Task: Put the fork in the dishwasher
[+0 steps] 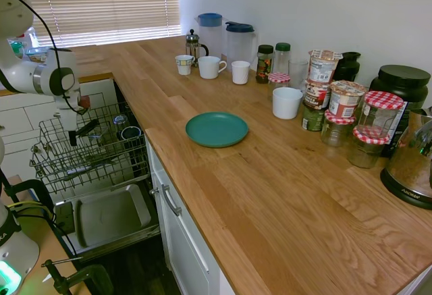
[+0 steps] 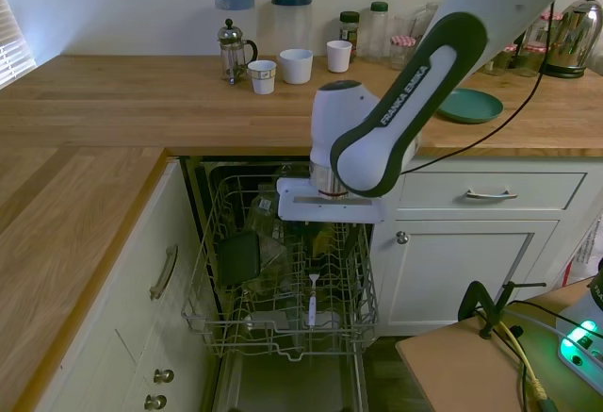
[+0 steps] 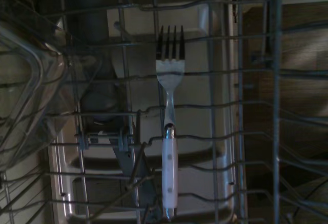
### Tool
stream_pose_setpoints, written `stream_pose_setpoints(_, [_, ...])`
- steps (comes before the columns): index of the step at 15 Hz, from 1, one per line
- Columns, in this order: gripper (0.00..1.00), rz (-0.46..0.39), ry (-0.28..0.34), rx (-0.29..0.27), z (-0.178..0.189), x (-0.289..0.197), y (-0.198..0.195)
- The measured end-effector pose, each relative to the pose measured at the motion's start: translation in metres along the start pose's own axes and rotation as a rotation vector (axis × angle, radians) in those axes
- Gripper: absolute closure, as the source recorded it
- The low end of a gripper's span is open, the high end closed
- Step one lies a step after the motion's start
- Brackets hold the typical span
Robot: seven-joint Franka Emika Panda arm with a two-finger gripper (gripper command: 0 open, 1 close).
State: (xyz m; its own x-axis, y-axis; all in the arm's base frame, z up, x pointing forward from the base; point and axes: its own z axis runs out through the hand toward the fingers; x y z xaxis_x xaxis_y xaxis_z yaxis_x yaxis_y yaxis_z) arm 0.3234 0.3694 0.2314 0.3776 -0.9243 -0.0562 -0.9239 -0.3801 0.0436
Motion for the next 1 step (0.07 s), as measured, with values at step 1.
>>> stream_pose_setpoints(1, [0.00,0.006,0.015,0.010,-0.0193,-0.0080,0.0088])
